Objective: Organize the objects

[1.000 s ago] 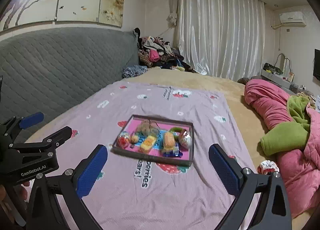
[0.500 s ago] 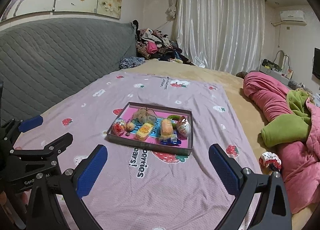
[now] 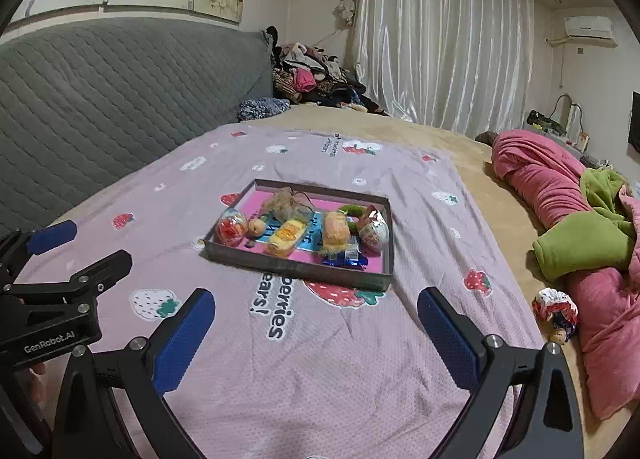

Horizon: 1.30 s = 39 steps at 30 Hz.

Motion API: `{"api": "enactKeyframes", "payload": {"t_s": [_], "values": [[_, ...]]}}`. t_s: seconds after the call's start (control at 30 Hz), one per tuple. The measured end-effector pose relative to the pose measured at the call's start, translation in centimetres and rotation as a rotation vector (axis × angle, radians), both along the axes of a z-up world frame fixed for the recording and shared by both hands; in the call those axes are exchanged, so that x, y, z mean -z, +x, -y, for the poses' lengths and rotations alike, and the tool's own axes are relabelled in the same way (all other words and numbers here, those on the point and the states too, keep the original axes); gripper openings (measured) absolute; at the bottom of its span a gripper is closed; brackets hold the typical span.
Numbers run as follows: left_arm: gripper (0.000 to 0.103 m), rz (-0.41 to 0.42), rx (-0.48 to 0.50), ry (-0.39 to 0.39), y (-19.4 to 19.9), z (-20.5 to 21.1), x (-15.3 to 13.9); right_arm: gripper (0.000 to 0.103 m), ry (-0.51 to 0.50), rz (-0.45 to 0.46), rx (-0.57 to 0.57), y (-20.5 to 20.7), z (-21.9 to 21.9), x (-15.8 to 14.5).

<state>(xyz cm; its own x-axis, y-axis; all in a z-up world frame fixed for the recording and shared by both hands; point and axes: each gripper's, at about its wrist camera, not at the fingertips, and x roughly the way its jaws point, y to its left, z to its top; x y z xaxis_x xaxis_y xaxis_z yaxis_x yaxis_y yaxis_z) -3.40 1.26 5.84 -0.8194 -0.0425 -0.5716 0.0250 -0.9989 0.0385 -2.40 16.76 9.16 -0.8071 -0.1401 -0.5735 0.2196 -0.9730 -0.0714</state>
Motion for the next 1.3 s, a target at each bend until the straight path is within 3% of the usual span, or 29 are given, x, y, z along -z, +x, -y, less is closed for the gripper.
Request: {"api": "enactKeyframes", "payload": {"t_s": [0.33, 0.73, 1.3], "values": [[0.090, 0.052, 0.003, 0.002, -1.4, -0.2, 3.3, 0.102, 0.009, 0.023, 0.008, -0.5, -0.2, 3.0], [0.090, 0.054, 0.020, 0.010, -1.8, -0.6, 5.9, 0.102, 0.001, 0.056, 0.026, -1.2, -0.6, 5.5], [0.090, 0.078, 0.011, 0.015, -2.6, -0.5, 8.2, 0.102, 0.000, 0.081, 0.038, -1.7, -0.9, 7.9]]}}
